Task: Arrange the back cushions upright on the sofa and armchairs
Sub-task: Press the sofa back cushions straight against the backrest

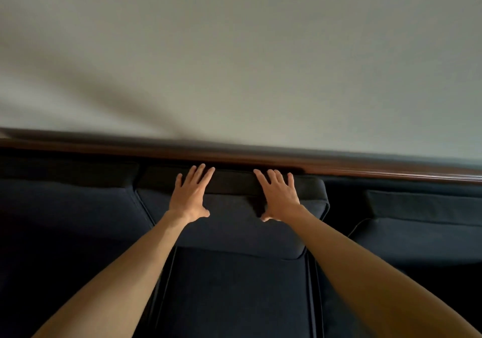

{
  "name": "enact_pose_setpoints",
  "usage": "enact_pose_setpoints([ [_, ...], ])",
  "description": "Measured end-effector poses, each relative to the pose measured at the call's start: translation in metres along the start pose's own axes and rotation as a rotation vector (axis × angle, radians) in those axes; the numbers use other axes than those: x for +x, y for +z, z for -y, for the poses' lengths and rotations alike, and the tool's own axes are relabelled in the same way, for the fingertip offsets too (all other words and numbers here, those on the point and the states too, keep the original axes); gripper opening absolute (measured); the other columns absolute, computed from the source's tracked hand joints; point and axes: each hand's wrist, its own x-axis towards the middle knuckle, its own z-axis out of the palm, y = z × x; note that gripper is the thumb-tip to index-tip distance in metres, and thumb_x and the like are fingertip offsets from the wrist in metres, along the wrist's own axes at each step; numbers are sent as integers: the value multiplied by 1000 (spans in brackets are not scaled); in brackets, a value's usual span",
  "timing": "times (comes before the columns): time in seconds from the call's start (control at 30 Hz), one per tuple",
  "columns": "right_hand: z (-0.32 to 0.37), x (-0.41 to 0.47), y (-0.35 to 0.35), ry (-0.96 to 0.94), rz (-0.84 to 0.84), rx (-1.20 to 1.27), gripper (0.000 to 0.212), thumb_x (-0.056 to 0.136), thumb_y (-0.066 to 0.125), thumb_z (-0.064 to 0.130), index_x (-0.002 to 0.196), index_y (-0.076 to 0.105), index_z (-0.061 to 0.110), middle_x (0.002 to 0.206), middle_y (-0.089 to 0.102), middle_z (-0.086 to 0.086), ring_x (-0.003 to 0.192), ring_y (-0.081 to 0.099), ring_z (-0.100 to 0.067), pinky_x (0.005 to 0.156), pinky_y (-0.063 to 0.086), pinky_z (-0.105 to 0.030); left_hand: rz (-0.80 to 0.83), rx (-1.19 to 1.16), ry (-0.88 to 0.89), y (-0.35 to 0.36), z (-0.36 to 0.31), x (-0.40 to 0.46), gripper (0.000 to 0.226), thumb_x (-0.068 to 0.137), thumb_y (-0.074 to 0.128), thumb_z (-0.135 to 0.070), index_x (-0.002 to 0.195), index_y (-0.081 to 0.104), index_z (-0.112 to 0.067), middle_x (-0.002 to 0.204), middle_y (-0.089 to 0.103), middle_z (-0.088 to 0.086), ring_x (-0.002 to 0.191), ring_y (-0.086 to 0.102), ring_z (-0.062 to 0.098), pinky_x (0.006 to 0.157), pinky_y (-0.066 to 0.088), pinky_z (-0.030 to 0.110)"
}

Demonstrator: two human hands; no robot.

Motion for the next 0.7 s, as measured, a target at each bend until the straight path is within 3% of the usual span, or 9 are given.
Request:
enact_pose_setpoints([
  [0.2,-14,-2,9,-24,-108,-30,129,60,88,53,155,5,28,146,37,-8,135,35,-31,114,23,-58,-48,78,-11,-6,-9,6,126,57,90,-43,154,10,-27,156,23,2,145,16,26,110,25,53],
  [0.4,-37,-21,13,-16,-158,-23,120,62,86,49,153,13,28,140,41,-7,130,39,-28,109,27,-55,-132,64,54,-3,-29,2,111,45,90,-51,139,36,-25,137,42,-3,129,35,24,99,32,49],
  [0.6,-59,-38,22,-13,-200,-58,115,65,84,48,154,13,28,137,42,-7,127,41,-27,109,26,-54,-178,46,75,6,-57,-6,102,44,90,-52,130,42,-25,129,48,-3,122,41,24,100,33,50],
  [0.7,-56,-43,24,9,-186,-38,120,66,84,45,156,7,27,145,36,-10,136,34,-29,114,18,-59,-174,44,70,7,-57,-7,106,44,91,-51,133,40,-24,132,47,-2,124,40,26,102,33,52],
])
